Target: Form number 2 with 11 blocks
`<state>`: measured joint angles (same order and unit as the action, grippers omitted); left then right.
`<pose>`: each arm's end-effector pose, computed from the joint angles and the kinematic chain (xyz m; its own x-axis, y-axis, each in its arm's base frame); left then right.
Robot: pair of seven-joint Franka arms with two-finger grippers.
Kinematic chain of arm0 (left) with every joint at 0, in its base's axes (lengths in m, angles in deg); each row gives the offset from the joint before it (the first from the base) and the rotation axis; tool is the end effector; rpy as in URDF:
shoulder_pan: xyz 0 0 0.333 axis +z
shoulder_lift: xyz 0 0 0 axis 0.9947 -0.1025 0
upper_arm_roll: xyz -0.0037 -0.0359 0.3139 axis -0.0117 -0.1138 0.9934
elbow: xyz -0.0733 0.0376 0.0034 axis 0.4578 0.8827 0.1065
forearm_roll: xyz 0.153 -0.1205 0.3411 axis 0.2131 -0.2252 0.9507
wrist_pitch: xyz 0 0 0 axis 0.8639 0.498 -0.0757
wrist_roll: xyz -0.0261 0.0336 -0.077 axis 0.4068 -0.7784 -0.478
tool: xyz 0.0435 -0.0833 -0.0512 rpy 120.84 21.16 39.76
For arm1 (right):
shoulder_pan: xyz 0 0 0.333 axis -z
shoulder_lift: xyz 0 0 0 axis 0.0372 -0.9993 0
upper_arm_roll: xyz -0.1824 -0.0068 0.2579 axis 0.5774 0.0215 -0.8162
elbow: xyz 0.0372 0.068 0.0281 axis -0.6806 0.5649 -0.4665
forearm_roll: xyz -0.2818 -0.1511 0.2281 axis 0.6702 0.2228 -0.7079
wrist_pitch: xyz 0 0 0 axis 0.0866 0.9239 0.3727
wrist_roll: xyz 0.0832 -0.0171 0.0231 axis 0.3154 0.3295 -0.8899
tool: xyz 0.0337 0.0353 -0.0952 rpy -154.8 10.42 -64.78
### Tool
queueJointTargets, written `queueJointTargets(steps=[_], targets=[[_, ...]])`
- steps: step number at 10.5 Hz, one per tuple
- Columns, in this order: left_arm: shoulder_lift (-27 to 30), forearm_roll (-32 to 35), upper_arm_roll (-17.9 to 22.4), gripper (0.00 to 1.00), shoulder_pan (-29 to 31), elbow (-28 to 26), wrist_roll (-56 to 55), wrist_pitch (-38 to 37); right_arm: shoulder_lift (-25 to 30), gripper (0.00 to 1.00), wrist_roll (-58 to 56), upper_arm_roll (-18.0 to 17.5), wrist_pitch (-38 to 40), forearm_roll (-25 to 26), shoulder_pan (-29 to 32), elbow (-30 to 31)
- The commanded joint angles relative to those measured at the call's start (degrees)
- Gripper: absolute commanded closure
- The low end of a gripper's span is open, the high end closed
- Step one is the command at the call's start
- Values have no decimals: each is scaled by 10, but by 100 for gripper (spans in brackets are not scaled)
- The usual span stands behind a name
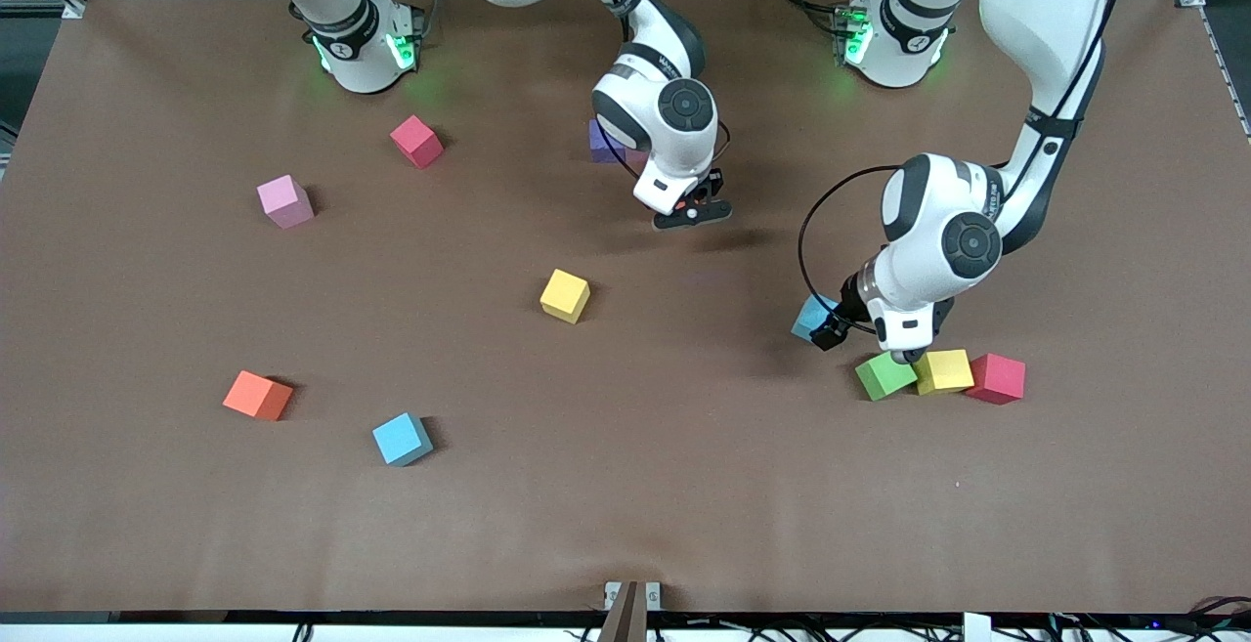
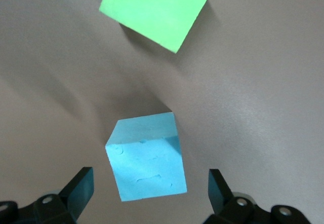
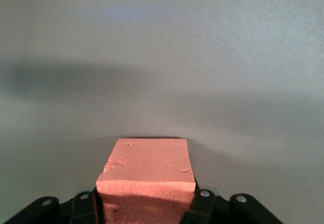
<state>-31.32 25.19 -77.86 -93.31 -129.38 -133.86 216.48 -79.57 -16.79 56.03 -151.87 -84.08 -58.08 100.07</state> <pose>0.5735 -0.1899 0.2402 0.6056 0.7775 -0.1696 0.7924 -0.6088 0.0382 0.3676 0.6081 0.2073 0.9783 0.1757 -0.1103 0.1698 -0.9836 -0.0603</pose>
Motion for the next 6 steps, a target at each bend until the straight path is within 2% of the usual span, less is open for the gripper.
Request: queueJointTargets(steps=[1, 5, 6], targets=[[-10, -14, -3, 0, -5, 7, -7, 3, -7, 100, 3, 5, 6, -2, -6, -7], [-23, -14, -3, 0, -4, 8, -6, 3, -7, 100, 6, 6, 7, 7, -6, 0], [-30, -12, -3, 0, -4, 8, -5, 3, -7, 92, 9, 6, 7, 6, -6, 0]])
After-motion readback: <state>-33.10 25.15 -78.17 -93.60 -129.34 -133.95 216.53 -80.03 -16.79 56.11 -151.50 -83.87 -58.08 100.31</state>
